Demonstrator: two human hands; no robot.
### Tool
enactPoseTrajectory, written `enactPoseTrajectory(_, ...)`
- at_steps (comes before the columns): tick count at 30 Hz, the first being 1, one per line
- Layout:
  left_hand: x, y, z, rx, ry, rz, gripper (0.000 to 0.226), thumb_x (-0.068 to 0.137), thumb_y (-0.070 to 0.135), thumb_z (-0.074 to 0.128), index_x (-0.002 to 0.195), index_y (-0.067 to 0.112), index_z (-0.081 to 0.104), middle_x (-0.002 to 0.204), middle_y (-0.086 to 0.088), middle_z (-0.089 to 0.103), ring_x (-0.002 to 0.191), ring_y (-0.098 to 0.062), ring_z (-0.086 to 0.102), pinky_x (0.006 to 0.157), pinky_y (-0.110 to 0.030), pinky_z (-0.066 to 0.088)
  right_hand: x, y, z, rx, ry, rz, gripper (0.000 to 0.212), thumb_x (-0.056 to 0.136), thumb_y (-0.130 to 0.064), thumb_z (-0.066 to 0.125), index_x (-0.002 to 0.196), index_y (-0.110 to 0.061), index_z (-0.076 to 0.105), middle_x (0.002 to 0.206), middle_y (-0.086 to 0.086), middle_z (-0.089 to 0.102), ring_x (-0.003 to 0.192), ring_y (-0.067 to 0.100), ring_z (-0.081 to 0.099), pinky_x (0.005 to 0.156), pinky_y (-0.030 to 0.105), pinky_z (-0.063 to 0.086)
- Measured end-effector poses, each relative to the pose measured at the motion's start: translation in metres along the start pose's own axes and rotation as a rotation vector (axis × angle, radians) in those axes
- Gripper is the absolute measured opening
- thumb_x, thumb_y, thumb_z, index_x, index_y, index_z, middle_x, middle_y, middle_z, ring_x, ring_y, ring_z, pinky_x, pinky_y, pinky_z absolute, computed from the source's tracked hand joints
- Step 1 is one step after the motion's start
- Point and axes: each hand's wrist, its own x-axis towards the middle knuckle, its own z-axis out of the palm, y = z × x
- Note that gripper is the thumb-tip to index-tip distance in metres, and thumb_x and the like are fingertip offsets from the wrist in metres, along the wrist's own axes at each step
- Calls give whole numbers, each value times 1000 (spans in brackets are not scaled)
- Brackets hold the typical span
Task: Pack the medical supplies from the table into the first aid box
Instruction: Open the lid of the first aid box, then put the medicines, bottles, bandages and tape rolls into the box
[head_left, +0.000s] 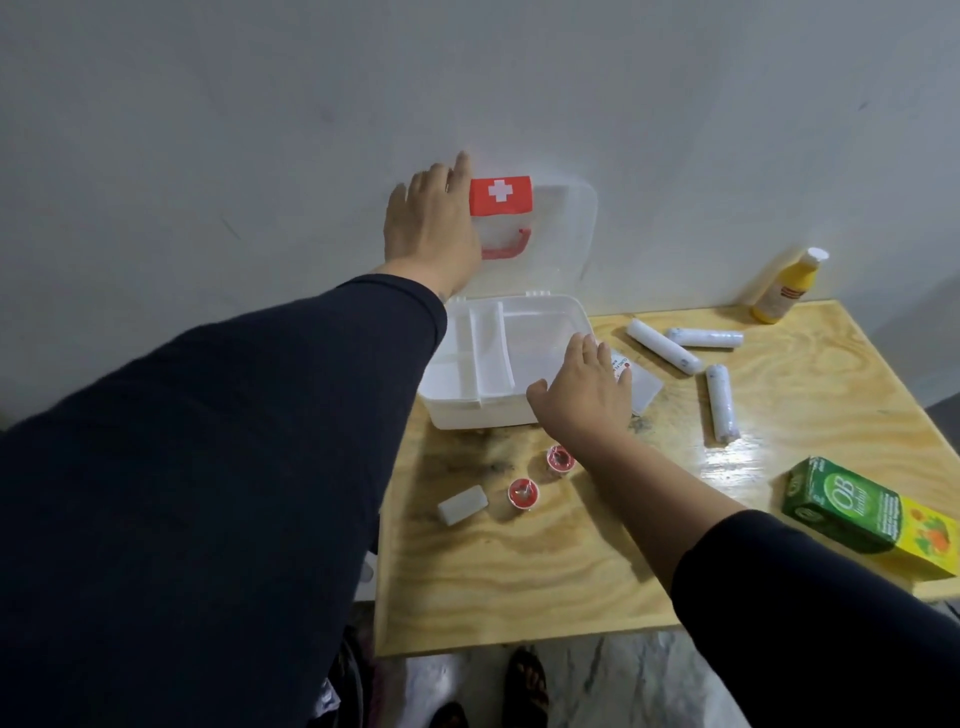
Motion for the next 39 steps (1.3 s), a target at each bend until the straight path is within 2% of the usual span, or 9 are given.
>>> enactPoseTrajectory(3, -9, 0, -1, 16, -43, 5, 73, 95, 15, 48, 155, 11, 6, 160, -8, 21, 150, -25, 13, 122, -48, 9, 0, 4, -6, 28, 6, -30, 71, 92, -27, 46, 152, -6, 14, 161, 8, 16, 150, 26, 10, 121, 51, 11)
enactPoseTrajectory(6, -19, 5, -7, 12, -1, 68, 71, 94, 11, 49, 154, 11, 12, 162, -6, 14, 152, -23, 5, 122, -48, 5, 2, 9, -17, 22, 19, -27, 68, 90, -28, 48, 149, -7, 21, 157, 7, 26, 147, 26, 19, 118, 52, 20)
enactPoseTrajectory(12, -52, 42, -12, -75, -103, 276, 57, 89, 7, 45, 145, 10, 36, 155, -6, 33, 147, -24, 24, 120, -40, 18, -14, 31, -46, -44, 73, 27, 38, 88, -27, 53, 121, -8, 49, 128, 11, 56, 126, 31, 45, 101, 43, 39)
enactPoseTrajectory(17, -81, 86, -10, -153, -488, 384, 55, 92, 13, 45, 146, 22, 38, 152, 1, 41, 137, -24, 42, 110, -41, 38, -46, 69, -61, -77, 109, 115, 45, 88, -29, 56, 129, -10, 50, 128, 11, 59, 126, 31, 47, 98, 40, 41)
enactPoseTrajectory(19, -92, 104, -9, -149, -555, 416, 53, 92, 18, 47, 145, 25, 41, 148, 0, 46, 133, -25, 47, 107, -41, 41, -63, 89, -67, -82, 86, 162, 53, 89, -37, 57, 134, -11, 46, 134, 10, 54, 129, 30, 44, 100, 43, 41)
enactPoseTrajectory(24, -120, 150, -9, -158, -625, 502, 55, 91, 21, 47, 144, 35, 41, 149, 3, 44, 131, -23, 48, 103, -38, 44, -96, 144, -88, -71, 98, 260, 60, 86, -46, 60, 136, -17, 46, 140, 5, 51, 130, 29, 44, 102, 42, 40)
enactPoseTrajectory(29, -132, 192, 4, -80, -706, 523, 53, 88, 19, 47, 141, 22, 45, 133, -5, 58, 113, -27, 60, 92, -43, 52, -105, 208, -98, -59, 78, 308, 63, 84, -47, 64, 137, -20, 45, 140, 6, 49, 130, 30, 43, 101, 46, 43)
enactPoseTrajectory(32, -138, 214, 13, -56, -717, 544, 49, 91, 22, 47, 140, 21, 47, 133, -5, 57, 113, -27, 59, 90, -41, 52, -101, 249, -100, -68, 43, 317, 68, 82, -44, 68, 140, -20, 42, 141, 7, 48, 129, 31, 43, 100, 48, 45)
enactPoseTrajectory(39, -148, 254, 46, -81, -787, 398, 50, 91, 24, 47, 141, 23, 45, 137, -4, 53, 119, -28, 55, 95, -41, 49, -78, 321, -83, -22, -25, 213, 77, 76, -26, 76, 143, -17, 39, 144, 8, 45, 131, 30, 43, 104, 44, 44)
